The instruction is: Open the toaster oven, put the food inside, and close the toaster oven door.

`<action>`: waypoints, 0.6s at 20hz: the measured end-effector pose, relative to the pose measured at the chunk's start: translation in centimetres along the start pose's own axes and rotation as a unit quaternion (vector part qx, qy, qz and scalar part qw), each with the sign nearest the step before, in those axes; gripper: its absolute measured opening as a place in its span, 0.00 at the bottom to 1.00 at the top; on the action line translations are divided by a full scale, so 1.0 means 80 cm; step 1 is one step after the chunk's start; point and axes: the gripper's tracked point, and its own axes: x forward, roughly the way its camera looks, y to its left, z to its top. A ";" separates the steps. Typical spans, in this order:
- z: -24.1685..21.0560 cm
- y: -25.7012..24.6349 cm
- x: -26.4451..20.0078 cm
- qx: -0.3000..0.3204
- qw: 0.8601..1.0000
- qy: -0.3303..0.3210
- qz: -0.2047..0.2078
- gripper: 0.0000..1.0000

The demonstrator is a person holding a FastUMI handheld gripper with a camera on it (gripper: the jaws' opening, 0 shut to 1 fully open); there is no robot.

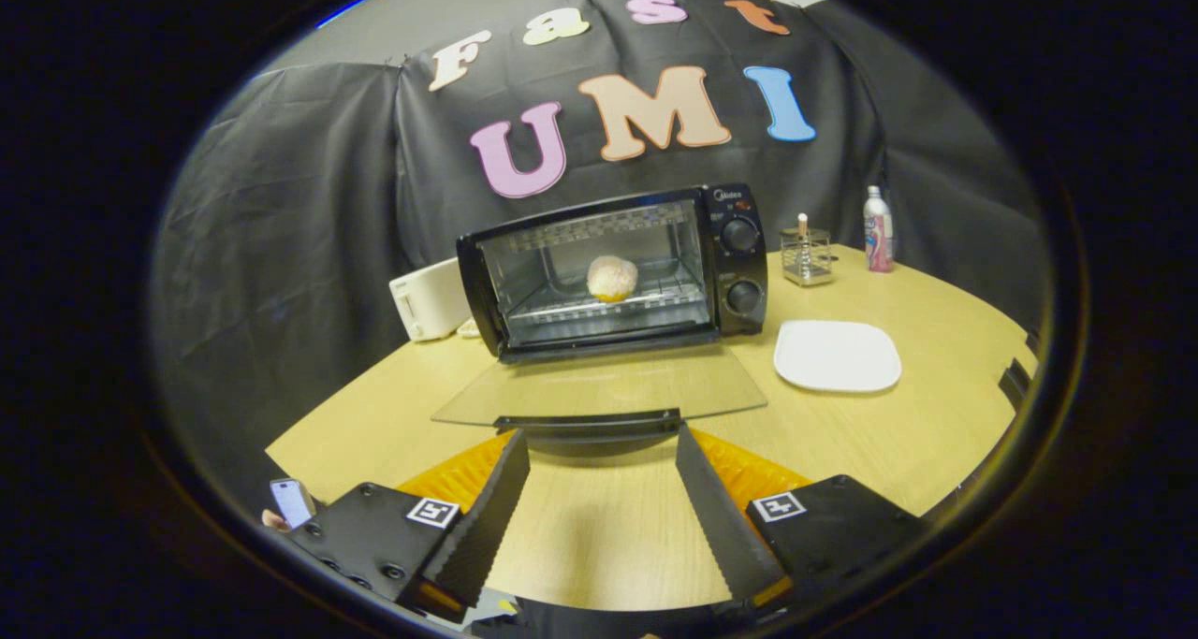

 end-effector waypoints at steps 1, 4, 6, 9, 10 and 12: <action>-0.006 0.000 0.003 0.002 1.000 0.003 -0.003 0.97; -0.024 0.007 0.017 0.003 1.000 0.015 -0.004 0.98; -0.036 0.007 0.024 -0.001 1.000 0.028 -0.007 0.98; -0.045 0.010 0.036 0.009 0.999 0.037 -0.006 0.98; -0.048 0.012 0.039 0.009 0.999 0.039 -0.007 0.98; -0.046 0.011 0.044 0.004 0.999 0.038 -0.011 0.97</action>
